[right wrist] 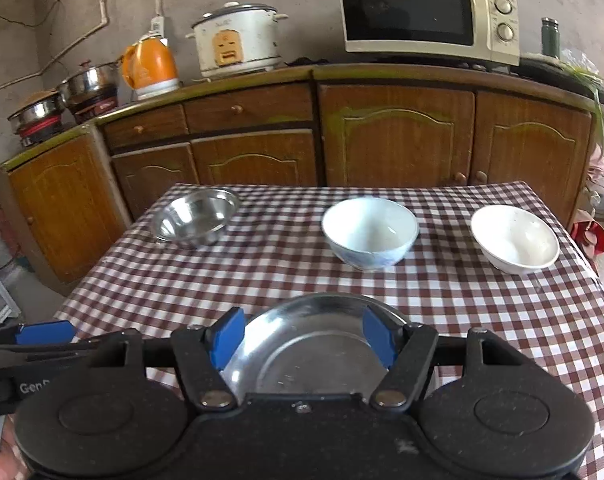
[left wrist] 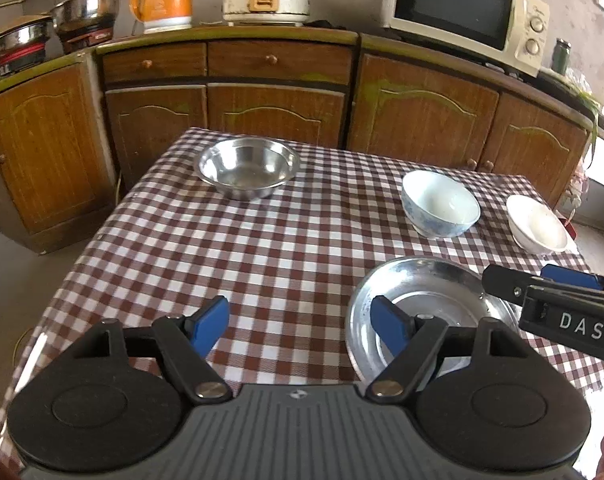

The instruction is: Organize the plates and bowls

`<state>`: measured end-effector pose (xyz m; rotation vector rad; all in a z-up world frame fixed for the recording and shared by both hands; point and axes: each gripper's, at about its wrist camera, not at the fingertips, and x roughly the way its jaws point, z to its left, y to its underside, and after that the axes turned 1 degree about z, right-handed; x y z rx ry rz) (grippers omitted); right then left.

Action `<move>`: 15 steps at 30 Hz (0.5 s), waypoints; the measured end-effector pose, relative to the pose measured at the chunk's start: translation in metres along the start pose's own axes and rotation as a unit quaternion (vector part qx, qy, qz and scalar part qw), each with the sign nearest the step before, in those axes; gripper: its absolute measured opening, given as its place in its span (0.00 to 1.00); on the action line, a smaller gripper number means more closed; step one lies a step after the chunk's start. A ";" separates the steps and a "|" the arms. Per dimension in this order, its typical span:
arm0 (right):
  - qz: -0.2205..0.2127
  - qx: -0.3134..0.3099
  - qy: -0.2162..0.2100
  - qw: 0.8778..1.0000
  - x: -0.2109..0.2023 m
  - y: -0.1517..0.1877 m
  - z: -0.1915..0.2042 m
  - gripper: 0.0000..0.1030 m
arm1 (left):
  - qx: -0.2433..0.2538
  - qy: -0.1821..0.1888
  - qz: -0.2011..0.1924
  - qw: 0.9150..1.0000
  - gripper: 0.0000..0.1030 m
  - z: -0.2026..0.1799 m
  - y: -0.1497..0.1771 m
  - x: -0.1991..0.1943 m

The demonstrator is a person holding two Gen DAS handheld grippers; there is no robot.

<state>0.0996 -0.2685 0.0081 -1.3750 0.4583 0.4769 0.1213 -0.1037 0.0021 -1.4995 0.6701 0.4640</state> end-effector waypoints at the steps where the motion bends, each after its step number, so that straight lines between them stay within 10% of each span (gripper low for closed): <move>1: 0.000 0.002 -0.003 1.000 -0.001 -0.001 0.003 0.76 | -0.001 -0.002 0.000 1.000 0.78 0.002 -0.001 -0.004; 15: 0.006 0.017 -0.030 0.999 -0.011 -0.029 0.059 0.76 | -0.005 -0.017 -0.021 1.000 0.78 0.034 -0.018 -0.044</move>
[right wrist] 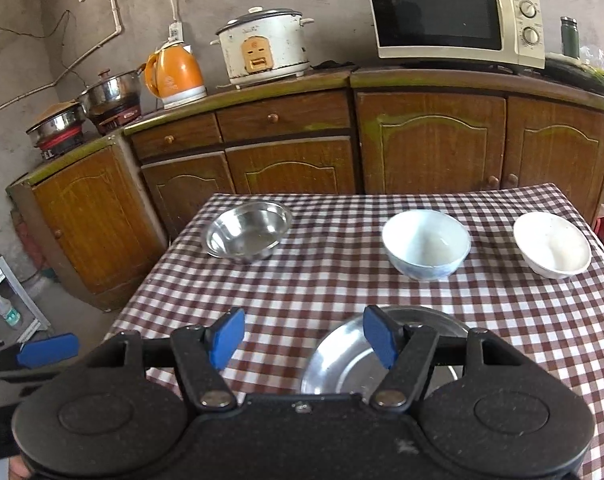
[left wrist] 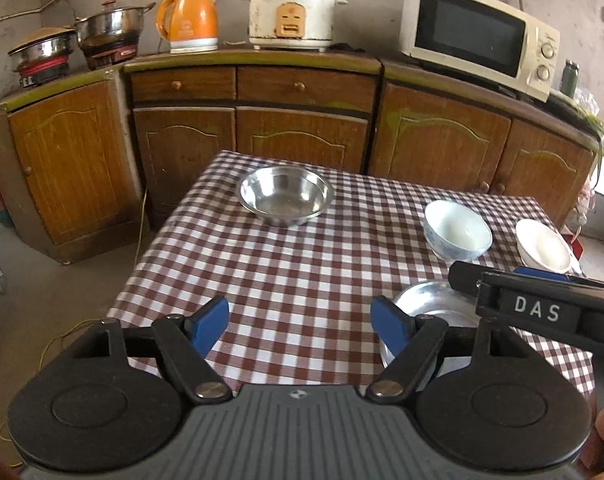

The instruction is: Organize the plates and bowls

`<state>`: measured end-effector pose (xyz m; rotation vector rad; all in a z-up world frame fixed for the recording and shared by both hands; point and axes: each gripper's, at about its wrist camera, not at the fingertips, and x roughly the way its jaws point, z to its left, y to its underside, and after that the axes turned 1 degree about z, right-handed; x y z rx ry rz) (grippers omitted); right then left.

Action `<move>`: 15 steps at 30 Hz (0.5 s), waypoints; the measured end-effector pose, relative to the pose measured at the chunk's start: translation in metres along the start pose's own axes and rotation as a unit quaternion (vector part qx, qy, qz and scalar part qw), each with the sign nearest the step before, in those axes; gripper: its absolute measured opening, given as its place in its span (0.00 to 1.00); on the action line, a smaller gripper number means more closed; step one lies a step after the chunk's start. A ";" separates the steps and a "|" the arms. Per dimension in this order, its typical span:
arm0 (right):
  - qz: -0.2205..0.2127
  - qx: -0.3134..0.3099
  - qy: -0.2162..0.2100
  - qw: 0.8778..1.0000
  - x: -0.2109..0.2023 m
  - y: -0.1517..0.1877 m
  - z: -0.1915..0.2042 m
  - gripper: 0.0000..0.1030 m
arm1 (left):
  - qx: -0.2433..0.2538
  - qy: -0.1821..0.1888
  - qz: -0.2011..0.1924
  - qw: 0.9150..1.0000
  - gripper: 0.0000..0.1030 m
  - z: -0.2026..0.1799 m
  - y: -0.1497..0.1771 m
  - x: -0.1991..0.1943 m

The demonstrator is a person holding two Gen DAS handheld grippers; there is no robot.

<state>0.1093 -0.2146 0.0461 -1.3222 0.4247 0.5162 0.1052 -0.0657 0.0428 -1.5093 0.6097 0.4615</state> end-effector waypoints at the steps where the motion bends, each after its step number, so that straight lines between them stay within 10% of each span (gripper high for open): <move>1: -0.002 -0.001 -0.001 1.000 0.000 -0.002 0.004 0.76 | -0.001 0.000 -0.003 1.000 0.78 0.003 -0.001 -0.002; 15: 0.001 -0.031 -0.012 0.999 0.029 -0.003 0.039 0.77 | -0.022 -0.014 -0.016 1.000 0.78 0.051 -0.014 0.019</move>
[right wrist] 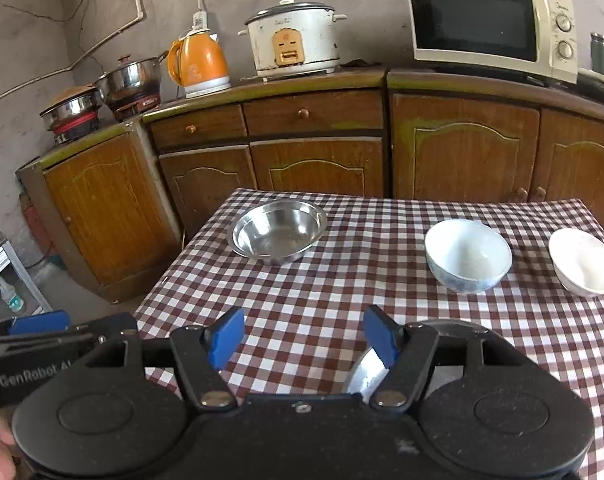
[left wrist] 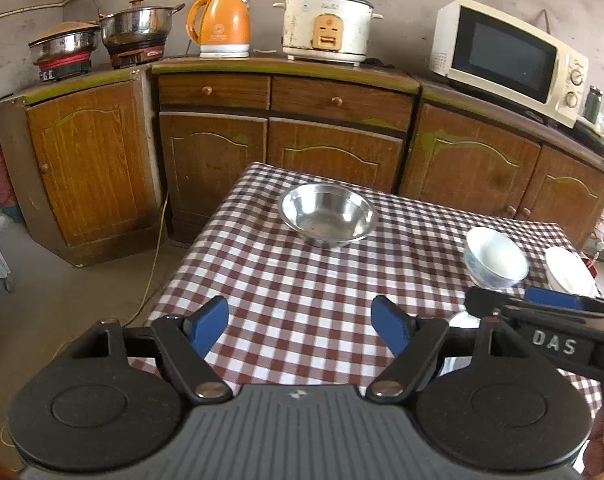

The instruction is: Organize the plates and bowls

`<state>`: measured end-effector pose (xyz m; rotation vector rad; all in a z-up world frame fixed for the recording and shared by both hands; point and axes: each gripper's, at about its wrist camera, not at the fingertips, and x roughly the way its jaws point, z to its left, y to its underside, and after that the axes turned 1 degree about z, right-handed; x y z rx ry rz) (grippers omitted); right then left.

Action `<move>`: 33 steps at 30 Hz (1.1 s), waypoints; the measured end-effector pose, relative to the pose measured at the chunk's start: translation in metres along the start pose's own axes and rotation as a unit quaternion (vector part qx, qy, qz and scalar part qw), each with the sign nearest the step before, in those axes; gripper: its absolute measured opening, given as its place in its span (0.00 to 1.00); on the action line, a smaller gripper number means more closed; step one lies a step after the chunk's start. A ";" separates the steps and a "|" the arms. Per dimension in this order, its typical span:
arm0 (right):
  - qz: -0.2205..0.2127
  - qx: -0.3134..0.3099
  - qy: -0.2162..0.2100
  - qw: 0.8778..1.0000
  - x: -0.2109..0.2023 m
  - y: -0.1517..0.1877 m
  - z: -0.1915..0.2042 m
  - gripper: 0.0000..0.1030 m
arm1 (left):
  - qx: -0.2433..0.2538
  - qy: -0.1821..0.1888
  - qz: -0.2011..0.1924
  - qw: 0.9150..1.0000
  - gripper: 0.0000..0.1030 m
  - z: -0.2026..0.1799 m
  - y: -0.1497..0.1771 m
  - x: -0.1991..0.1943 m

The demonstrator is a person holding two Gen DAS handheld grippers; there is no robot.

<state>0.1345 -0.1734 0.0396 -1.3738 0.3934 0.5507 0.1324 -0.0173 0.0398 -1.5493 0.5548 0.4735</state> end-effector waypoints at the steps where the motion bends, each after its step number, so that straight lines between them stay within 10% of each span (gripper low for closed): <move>1: -0.001 -0.003 0.000 1.000 0.003 -0.001 0.002 0.77 | 0.000 -0.002 0.000 1.000 0.78 0.003 -0.001 0.003; 33: -0.005 -0.017 0.001 1.000 0.096 -0.061 0.009 0.77 | 0.008 -0.035 -0.006 0.999 0.78 0.041 -0.058 0.088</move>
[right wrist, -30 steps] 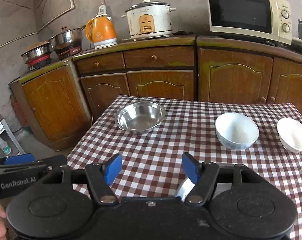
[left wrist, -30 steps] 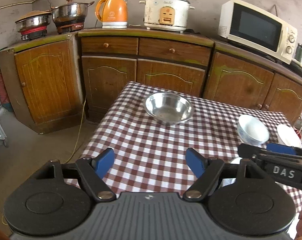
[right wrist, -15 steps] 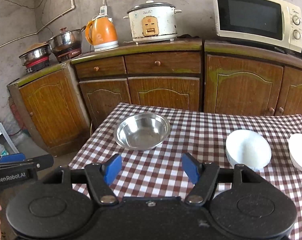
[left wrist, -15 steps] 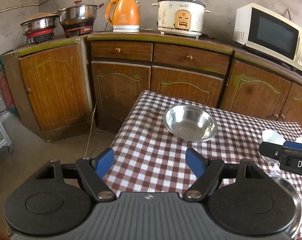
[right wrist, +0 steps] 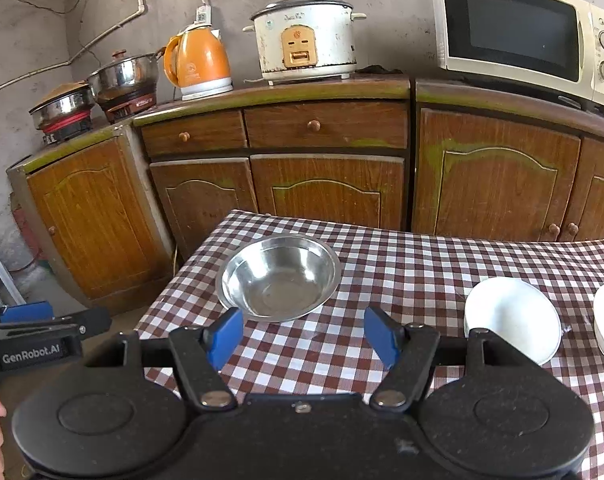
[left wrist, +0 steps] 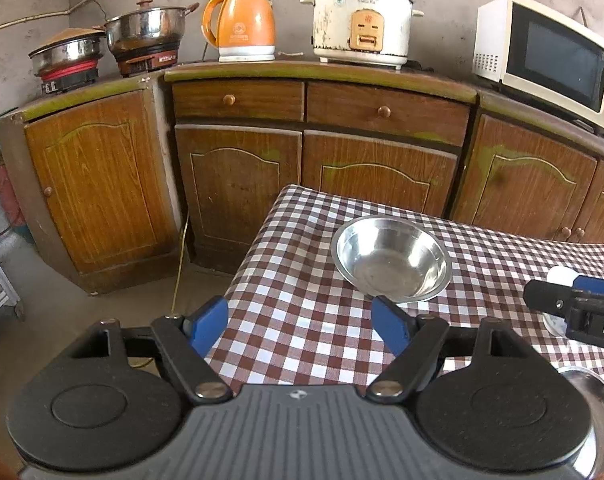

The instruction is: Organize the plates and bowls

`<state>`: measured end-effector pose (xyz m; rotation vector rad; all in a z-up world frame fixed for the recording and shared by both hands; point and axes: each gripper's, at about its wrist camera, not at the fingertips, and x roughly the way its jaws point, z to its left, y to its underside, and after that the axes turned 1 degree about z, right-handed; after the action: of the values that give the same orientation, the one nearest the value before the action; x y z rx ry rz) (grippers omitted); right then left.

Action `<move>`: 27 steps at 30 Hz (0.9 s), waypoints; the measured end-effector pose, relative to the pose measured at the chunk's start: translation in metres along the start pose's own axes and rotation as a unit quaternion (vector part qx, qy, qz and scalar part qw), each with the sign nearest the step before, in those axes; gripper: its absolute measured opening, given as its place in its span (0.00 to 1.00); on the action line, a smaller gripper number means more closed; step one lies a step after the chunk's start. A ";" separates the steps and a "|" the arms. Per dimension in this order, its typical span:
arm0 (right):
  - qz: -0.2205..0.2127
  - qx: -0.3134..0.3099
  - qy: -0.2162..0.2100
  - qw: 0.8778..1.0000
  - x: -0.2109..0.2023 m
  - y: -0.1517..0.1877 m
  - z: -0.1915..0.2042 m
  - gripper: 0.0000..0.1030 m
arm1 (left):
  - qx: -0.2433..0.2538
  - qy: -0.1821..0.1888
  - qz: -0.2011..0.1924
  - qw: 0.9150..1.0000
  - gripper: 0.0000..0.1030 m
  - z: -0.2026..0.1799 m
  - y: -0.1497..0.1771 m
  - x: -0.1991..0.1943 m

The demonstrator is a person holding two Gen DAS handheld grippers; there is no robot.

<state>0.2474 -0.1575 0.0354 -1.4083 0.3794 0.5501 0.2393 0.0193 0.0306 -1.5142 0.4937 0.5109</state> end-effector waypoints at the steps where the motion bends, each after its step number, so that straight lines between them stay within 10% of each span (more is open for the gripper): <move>1: 0.000 0.000 0.000 1.000 0.003 -0.001 -0.001 0.77 | 0.001 0.000 0.001 1.000 0.78 0.000 -0.001 0.003; 27: 0.019 -0.012 0.000 1.000 0.067 -0.008 -0.009 0.77 | 0.015 0.000 0.013 1.000 0.79 -0.012 -0.013 0.056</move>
<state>0.3069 -0.1582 0.0031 -1.4258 0.4019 0.5880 0.2918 0.0075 0.0075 -1.4809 0.5198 0.5225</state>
